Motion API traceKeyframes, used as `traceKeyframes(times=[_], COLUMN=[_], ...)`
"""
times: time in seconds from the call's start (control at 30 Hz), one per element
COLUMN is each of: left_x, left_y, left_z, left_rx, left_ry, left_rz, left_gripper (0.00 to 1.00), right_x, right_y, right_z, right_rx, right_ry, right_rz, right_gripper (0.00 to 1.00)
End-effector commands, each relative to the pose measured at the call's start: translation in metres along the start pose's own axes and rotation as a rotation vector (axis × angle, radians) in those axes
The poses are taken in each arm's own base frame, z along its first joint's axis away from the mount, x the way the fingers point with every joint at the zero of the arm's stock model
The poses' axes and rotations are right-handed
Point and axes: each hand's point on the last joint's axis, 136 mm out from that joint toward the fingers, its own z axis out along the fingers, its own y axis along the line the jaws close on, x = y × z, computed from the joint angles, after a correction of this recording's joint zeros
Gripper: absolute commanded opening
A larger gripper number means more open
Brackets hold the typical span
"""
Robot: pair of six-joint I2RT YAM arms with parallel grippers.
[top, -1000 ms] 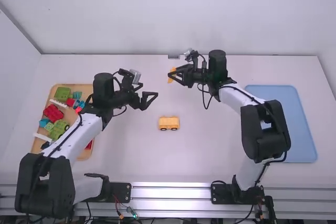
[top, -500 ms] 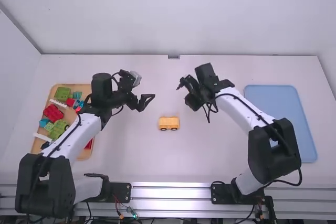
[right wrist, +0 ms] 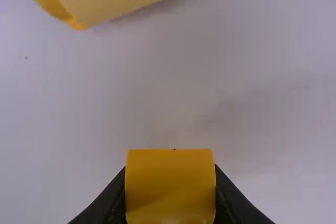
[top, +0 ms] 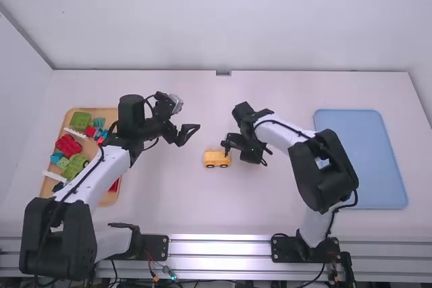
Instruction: Assemble lego blocks to make yellow taxi
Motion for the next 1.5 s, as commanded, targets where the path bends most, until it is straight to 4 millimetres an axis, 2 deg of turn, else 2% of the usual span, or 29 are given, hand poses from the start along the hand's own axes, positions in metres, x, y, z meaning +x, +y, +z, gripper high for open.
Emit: traceKeyframes(times=[0.0,0.2,0.23,0.27,0.3,0.37,0.4,0.43,0.47,0.57,0.63,0.73,0.8,0.9,0.93,1.0,1.17,1.27,1.47], left_x=[-0.01,-0.01,-0.01,-0.01,-0.01,-0.01,-0.009,-0.009,-0.009,-0.008,-0.009,-0.006,-0.002,0.006,0.006,0.013,0.028,0.045,0.068], left_y=[-0.002,-0.002,-0.001,-0.001,-0.001,-0.001,-0.001,-0.001,-0.002,-0.002,-0.001,-0.002,-0.006,-0.028,-0.03,-0.044,-0.056,-0.074,-0.079], left_z=[-0.001,-0.001,-0.001,-0.001,-0.001,-0.001,-0.001,-0.001,-0.001,-0.001,-0.001,-0.001,-0.001,-0.003,-0.004,-0.005,0.001,0.008,0.02], left_rx=[0.015,0.013,0.011,0.012,0.012,0.011,0.011,0.011,0.014,0.011,0.01,0.014,0.032,0.154,0.168,0.249,0.373,0.527,0.644], left_ry=[-0.019,-0.019,-0.019,-0.019,-0.019,-0.02,-0.02,-0.019,-0.018,-0.017,-0.019,-0.008,0.002,-0.007,-0.01,-0.026,-0.072,-0.161,-0.248], left_rz=[0.035,0.063,0.063,0.063,0.062,0.064,0.068,0.073,0.099,0.119,0.121,0.101,0.158,0.34,0.352,0.417,0.5,0.554,0.502], left_gripper=[0.99,0.99,0.99,0.99,0.99,0.99,0.99,0.99,0.99,0.99,0.99,0.99,0.99,0.99,0.99,0.99,0.99,0.99,0.99], right_x=[0.005,0.005,0.006,0.006,0.006,0.005,0.005,0.005,0.003,-0.001,-0.004,-0.009,-0.011,-0.011,-0.011,-0.01,0.006,0.013,0.016], right_y=[-0.006,-0.006,-0.007,-0.009,-0.011,-0.015,-0.016,-0.017,-0.017,-0.019,-0.019,-0.017,-0.016,-0.012,-0.011,-0.009,-0.01,-0.014,-0.013], right_z=[0.012,0.024,0.024,0.024,0.024,0.023,0.023,0.022,0.02,0.012,-0.001,-0.02,-0.033,-0.053,-0.055,-0.063,-0.057,-0.044,-0.029], right_rx=[0.012,-0.001,0.004,0.013,0.025,0.043,0.047,0.048,0.047,0.047,0.035,-0.002,-0.04,-0.109,-0.117,-0.152,-0.119,-0.054,0.029], right_ry=[0.049,0.058,0.065,0.068,0.069,0.069,0.069,0.068,0.062,0.046,0.011,-0.097,-0.2,-0.425,-0.452,-0.63,-0.837,-0.945,-1.029], right_rz=[-0.056,-0.06,-0.062,-0.06,-0.058,-0.051,-0.052,-0.052,-0.05,-0.01,0.011,0.001,-0.015,-0.05,-0.055,-0.095,-0.127,-0.084,-0.045], right_gripper=[0.0,0.0,0.09,0.38,0.48,0.58,0.8,0.85,0.99,0.99,0.99,0.99,0.99,0.99,0.99,0.99,0.99,0.99,0.99])
